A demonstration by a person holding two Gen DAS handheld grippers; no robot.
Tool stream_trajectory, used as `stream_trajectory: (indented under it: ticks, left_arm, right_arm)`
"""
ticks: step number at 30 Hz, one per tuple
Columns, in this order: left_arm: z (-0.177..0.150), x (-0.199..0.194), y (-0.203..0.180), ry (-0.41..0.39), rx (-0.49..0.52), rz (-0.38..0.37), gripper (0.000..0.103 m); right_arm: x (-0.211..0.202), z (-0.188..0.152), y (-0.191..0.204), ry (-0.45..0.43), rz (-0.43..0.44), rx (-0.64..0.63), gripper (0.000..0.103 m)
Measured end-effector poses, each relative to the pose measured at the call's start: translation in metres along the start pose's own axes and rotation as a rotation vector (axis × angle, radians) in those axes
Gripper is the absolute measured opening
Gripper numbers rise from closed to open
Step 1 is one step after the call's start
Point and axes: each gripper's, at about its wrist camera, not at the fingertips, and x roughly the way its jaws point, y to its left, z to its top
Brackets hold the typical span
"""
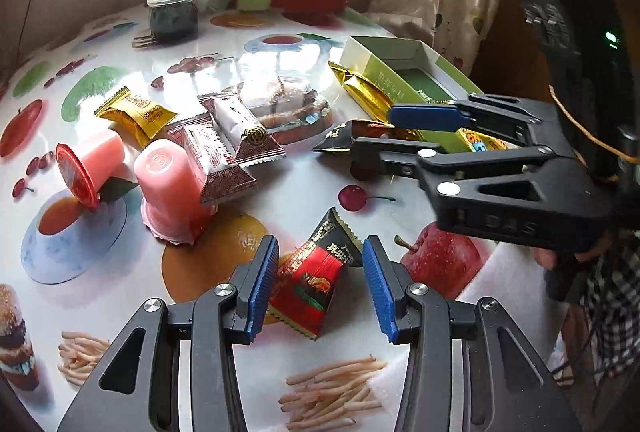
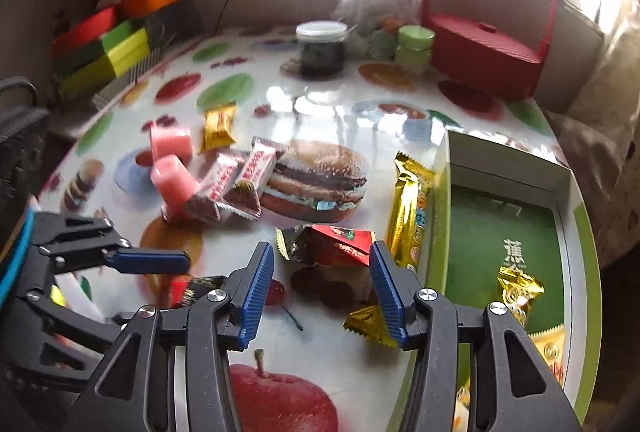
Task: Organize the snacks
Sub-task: 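Grasp a red snack packet with the left tool while the right tool grasps another red packet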
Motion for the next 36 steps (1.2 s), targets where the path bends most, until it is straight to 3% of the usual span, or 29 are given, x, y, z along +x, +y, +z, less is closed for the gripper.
stream_trajectory:
  ticks: [10, 15, 18, 25, 36]
  left_arm:
    - [-0.001, -0.001, 0.002, -0.006, 0.002, 0.012, 0.045]
    - [-0.003, -0.001, 0.001, -0.01, 0.008, 0.01, 0.045]
    - [-0.003, -0.001, 0.001, -0.013, 0.014, 0.013, 0.045]
    - [-0.004, -0.001, 0.0, -0.02, 0.016, 0.016, 0.026]
    - [0.0, -0.011, 0.0, -0.057, 0.007, 0.02, 0.024]
  right_arm:
    - [0.017, 0.004, -0.002, 0.031, 0.011, 0.014, 0.05]
    - [0.024, 0.002, 0.004, 0.055, -0.031, 0.004, 0.05]
    - [0.023, 0.002, 0.001, 0.046, -0.045, 0.022, 0.044]
    - [0.016, 0.001, -0.001, 0.023, -0.061, 0.042, 0.03]
    - [0.001, -0.002, 0.0, -0.026, -0.06, 0.082, 0.021]
